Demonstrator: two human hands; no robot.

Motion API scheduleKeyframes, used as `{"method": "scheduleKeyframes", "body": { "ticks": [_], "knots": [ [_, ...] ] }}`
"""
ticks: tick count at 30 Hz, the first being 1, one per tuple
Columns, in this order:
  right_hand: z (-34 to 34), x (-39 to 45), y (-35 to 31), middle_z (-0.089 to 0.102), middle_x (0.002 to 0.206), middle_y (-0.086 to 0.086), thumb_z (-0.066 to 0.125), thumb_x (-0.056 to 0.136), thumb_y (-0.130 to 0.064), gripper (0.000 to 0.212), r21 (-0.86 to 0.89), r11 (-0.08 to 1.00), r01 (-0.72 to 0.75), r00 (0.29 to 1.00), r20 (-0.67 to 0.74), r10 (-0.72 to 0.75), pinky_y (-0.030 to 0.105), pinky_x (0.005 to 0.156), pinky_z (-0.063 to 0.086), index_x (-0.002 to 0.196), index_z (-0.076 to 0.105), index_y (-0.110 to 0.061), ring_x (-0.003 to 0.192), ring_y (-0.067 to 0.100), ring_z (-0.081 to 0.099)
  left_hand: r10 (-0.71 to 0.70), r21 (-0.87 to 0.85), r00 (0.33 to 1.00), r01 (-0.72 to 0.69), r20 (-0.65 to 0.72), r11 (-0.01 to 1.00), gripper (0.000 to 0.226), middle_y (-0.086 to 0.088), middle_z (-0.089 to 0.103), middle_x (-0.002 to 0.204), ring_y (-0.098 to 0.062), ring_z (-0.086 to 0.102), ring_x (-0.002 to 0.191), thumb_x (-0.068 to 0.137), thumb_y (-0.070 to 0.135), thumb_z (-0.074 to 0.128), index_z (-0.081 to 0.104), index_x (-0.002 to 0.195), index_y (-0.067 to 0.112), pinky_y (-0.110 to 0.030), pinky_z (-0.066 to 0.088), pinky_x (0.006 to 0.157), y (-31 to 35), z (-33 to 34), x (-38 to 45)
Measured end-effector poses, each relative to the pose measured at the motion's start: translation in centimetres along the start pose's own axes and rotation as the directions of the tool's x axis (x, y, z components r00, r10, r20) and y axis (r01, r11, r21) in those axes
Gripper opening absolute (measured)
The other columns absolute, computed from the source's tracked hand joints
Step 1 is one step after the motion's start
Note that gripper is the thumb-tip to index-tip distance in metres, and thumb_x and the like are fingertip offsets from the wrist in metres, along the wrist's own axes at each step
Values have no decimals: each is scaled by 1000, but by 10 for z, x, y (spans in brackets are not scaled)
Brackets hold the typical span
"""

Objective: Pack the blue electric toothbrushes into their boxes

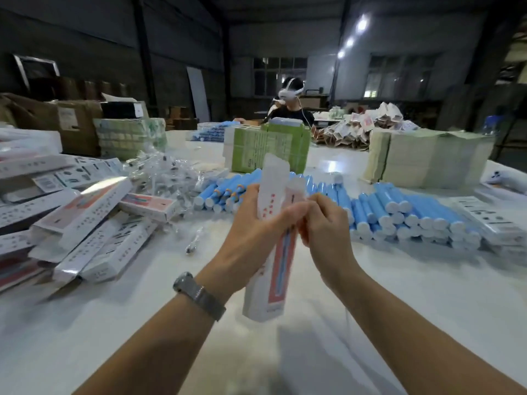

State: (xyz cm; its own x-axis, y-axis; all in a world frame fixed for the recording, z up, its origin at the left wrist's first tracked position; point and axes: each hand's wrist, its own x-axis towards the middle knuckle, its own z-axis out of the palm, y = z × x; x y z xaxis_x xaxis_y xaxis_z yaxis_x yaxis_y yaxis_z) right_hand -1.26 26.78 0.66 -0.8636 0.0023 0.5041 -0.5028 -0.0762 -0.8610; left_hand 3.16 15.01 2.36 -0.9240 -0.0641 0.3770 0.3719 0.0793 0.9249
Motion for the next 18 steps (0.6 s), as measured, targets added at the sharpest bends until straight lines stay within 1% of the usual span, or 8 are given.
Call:
{"method": "scheduleKeyframes", "body": {
  "ticks": [2, 4, 6, 8, 10, 13, 15, 18],
  "knots": [
    [-10, 1, 1, 40, 51, -3, 53, 85, -24, 31, 55, 998, 2, 998, 68, -6, 19, 44, 32, 56, 44, -21, 46, 10, 34, -2, -90, 999, -2, -45, 996, 38, -1, 68, 88, -16, 69, 78, 81, 20, 78, 54, 111, 17, -31, 57, 69, -14, 5, -2],
    [-19, 8, 1, 39, 48, 0, 54, 87, -25, 35, 51, 999, 17, 995, 101, -22, 21, 44, 29, 53, 43, -21, 44, 12, 32, 10, -88, 999, -15, -51, 996, 40, -7, 68, 94, -26, 72, 86, 77, 27, 72, 54, 113, 23, -38, 61, 72, -24, 3, -4],
    [-27, 21, 6, 44, 49, -2, 55, 86, -27, 31, -69, 998, 8, 999, 38, -6, 23, 46, 32, 58, 47, -18, 44, 12, 35, 48, -77, 997, -53, -67, 996, 39, -9, 66, 95, -25, 72, 84, 75, 36, 66, 53, 111, 31, -34, 60, 68, -28, -1, -5],
    [-33, 45, 16, 52, 57, -5, 59, 88, -27, 18, -327, 945, -13, 999, -50, -4, 30, 55, 39, 73, 55, -17, 51, 12, 45, 121, -70, 986, -130, -117, 989, 37, -4, 62, 91, -16, 71, 78, 76, 37, 65, 50, 109, 31, -26, 57, 62, -27, -2, -3],
    [-38, 73, 25, 62, 79, -4, 59, 91, -31, 8, -606, 793, -68, 997, -70, 31, 36, 69, 48, 96, 59, -25, 73, 16, 59, 180, -38, 970, -188, -162, 981, 36, 6, 59, 86, -8, 69, 74, 77, 36, 63, 45, 107, 28, -19, 55, 59, -26, -2, -1],
    [-42, 111, 38, 58, 127, 5, 49, 96, -46, 36, -861, 475, -179, 974, -87, 210, 37, 89, 47, 129, 51, -34, 109, 28, 57, 199, -43, 960, -211, -198, 977, 36, 6, 55, 86, -2, 67, 71, 78, 35, 63, 39, 104, 26, -15, 53, 58, -31, -2, 0],
    [-41, 128, 47, 54, 137, 5, 43, 97, -48, 41, -919, 344, -192, 950, -86, 301, 35, 85, 43, 135, 49, -34, 116, 30, 53, 208, -52, 951, -225, -228, 973, 36, 3, 53, 88, 1, 65, 71, 80, 35, 63, 36, 102, 26, -13, 52, 58, -33, -5, 0],
    [-39, 143, 53, 54, 135, 6, 44, 96, -33, 37, -969, 218, -121, 939, -40, 340, 35, 83, 46, 131, 54, -28, 112, 29, 54, 221, -58, 946, -241, -236, 969, 35, 5, 53, 89, 1, 65, 73, 81, 35, 63, 35, 101, 26, -13, 52, 60, -34, -8, 2]
  ]
}}
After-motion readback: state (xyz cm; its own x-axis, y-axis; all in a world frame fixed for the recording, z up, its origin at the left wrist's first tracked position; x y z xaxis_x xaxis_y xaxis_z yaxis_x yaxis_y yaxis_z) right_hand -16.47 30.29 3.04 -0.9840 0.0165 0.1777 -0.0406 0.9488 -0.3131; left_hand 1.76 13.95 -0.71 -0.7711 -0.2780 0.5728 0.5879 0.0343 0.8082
